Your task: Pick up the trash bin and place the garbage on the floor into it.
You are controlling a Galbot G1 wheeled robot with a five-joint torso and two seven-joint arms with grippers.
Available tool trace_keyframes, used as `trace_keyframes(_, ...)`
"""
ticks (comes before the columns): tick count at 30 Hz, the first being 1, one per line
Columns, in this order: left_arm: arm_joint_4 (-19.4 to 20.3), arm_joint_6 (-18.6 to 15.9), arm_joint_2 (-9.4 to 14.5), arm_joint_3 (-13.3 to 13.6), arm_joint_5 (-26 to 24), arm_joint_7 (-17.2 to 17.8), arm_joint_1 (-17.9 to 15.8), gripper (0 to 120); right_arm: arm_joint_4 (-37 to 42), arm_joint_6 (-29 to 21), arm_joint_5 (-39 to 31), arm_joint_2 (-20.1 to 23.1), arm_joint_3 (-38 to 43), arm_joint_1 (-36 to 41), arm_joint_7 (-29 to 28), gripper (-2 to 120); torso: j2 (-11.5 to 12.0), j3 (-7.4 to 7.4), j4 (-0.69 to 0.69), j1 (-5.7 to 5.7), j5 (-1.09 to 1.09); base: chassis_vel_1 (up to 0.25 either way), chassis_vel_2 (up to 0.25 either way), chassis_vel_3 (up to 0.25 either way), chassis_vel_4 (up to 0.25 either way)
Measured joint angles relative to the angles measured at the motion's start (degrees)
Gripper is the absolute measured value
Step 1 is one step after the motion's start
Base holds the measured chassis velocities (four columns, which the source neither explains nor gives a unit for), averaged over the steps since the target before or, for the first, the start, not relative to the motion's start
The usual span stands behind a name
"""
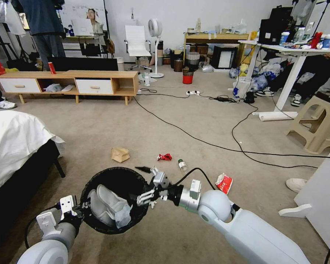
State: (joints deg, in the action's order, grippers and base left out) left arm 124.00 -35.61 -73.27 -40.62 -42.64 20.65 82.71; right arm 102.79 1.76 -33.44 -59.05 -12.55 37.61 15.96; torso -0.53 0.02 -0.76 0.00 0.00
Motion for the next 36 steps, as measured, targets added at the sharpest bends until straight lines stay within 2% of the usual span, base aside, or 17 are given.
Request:
trace_keyframes(2, 0.02, 0.00, 0.01, -0.02, -0.10, 0.00, -0.05, 3, 0.15, -0.17, -0.02, -0.09, 0.34, 0.04, -1.41, 100, 0.00, 0.00, 0.00, 0.00, 0.00, 0.000, 0.000, 0.000, 0.000)
trace_keyframes(3, 0.05, 0.00, -0.11, -0.03, -0.49, 0.08, -0.48, 3, 1.07, -2.99, -0.48, -0.48, 3.91, 0.54, -9.66, 100, 0.00, 0.00, 0.01, 0.00, 0.00, 0.000, 0.000, 0.000, 0.000)
trace_keyframes(4, 0.05, 0.00, -0.11, -0.03, -0.49, 0.08, -0.48, 3, 1.07, -2.99, -0.48, -0.48, 3.91, 0.54, -9.66, 100, 0.00, 0.00, 0.01, 0.00, 0.00, 0.000, 0.000, 0.000, 0.000)
trace_keyframes(5, 0.05, 0.00, -0.23, 0.03, -0.51, 0.12, -0.68, 3, 1.73, -5.40, -0.61, -0.33, 6.55, 1.27, -14.25, 100, 0.00, 0.00, 0.00, 0.00, 0.01, 0.000, 0.000, 0.000, 0.000)
trace_keyframes(7, -0.04, 0.00, -0.29, 0.05, -0.52, 0.13, -0.72, 3, 2.44, -7.94, -1.27, 0.18, 8.79, 2.36, -19.06, 100, 0.00, 0.00, -0.01, 0.00, 0.00, 0.000, 0.000, 0.000, 0.000)
trace_keyframes(14, -0.12, 0.00, -0.40, 0.07, -0.48, 0.17, -0.77, 3, 2.80, -10.44, -1.21, 0.67, 11.08, 5.73, -26.07, 100, 0.00, 0.00, 0.00, 0.00, 0.01, 0.000, 0.000, 0.000, 0.000)
trace_keyframes(36, 0.49, -0.32, -0.65, 0.23, -0.12, -0.06, -0.55, 3, 2.72, -11.03, 0.00, 0.18, 12.16, 8.38, -27.84, 100, 0.00, 0.00, 0.00, 0.00, 0.00, 0.012, 0.008, 0.009, 0.009)
